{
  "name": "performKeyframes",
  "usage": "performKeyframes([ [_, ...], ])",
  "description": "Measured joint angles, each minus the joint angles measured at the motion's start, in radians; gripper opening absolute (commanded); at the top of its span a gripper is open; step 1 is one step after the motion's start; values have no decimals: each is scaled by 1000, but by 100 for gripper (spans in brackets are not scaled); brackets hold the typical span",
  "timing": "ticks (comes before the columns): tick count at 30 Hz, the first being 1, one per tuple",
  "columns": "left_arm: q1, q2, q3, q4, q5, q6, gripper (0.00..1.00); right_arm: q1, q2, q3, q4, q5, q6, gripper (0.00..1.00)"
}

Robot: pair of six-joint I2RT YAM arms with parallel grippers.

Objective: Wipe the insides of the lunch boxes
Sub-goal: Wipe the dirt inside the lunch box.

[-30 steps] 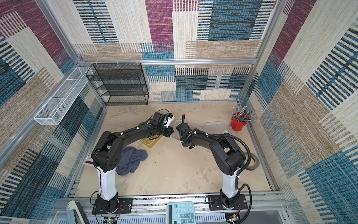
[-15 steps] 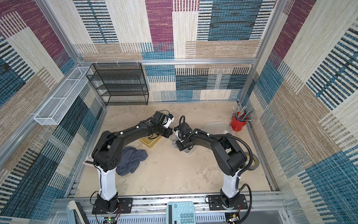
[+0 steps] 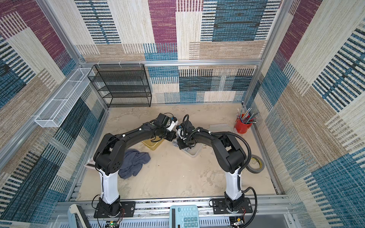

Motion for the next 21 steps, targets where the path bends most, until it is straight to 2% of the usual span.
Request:
performKeyframes([
  [13,7,28,69,-92,-8,3,0,-21,-90,-134,54,41,-27,0],
  [21,-4,26,70,-105,-19,3,0,-22,-20,-55,60,-115,29,0],
])
